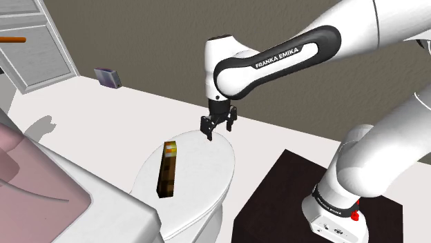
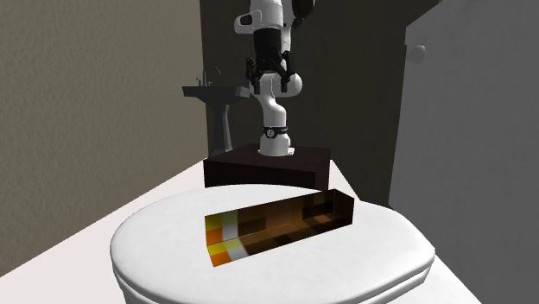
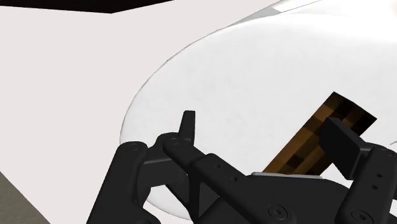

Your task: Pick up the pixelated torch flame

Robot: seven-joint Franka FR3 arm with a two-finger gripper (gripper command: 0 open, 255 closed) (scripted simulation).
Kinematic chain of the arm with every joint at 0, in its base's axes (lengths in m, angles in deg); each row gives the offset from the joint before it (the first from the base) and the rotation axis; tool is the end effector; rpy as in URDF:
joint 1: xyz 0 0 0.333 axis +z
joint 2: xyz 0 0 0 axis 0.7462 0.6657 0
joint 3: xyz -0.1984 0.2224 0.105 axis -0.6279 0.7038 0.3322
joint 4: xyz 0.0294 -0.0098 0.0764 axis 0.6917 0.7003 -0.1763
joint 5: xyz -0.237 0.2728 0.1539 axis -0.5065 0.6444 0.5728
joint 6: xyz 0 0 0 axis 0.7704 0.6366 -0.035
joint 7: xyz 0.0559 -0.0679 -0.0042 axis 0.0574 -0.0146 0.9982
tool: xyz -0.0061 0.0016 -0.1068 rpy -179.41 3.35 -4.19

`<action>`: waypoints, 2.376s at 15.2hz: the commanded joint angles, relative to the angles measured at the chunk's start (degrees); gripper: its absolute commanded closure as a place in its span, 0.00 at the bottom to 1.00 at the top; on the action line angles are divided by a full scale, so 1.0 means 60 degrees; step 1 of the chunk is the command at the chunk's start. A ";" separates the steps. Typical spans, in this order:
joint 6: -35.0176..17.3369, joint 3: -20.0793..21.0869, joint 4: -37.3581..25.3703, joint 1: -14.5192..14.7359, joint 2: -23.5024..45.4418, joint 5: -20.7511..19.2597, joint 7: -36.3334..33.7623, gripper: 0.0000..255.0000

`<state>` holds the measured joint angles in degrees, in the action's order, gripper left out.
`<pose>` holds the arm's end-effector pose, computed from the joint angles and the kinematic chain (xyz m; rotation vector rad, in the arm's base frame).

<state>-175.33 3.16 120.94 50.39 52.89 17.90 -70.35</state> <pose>0.4245 0.1323 0.4311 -3.0879 0.3386 0.0735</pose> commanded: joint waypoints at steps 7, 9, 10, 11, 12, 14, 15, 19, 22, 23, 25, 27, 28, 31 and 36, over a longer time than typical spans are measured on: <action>-0.1672 0.0695 -0.1469 0.0014 0.3068 -0.0974 -0.2104 0.00; -0.1941 0.0732 -0.1969 0.0088 0.3858 -0.1348 -0.2648 0.00; -0.2052 0.0724 -0.2239 0.0145 0.4252 -0.1540 -0.2915 0.00; -0.2148 0.0699 -0.2523 0.0216 0.4646 -0.1729 -0.3175 0.00; -0.2228 0.0664 -0.2821 0.0294 0.5039 -0.1914 -0.3426 0.00; -0.2344 0.0553 -0.3458 0.0481 0.5819 -0.2257 -0.3896 0.00; -0.2381 0.0487 -0.3798 0.0581 0.6206 -0.2413 -0.4113 0.00; -0.2395 0.0175 -0.5303 0.1013 0.7752 -0.2910 -0.4851 0.00; -0.2267 -0.0075 -0.6607 0.1339 0.8929 -0.3149 -0.5272 0.00; -0.2197 -0.0156 -0.7083 0.1444 0.9330 -0.3207 -0.5390 0.00; -0.2035 -0.0297 -0.7982 0.1625 1.0058 -0.3281 -0.5571 0.00; -0.2190 -0.0329 -0.7997 0.1647 1.0228 -0.3314 -0.5591 0.00; -0.2266 -0.0345 -0.8007 0.1658 1.0315 -0.3332 -0.5601 0.00; -0.2487 -0.0393 -0.8053 0.1691 1.0583 -0.3382 -0.5630 0.00; -0.2599 -0.0419 -0.8086 0.1705 1.0728 -0.3408 -0.5641 1.00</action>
<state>-190.85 0.68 72.40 60.62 117.16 -2.52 -104.20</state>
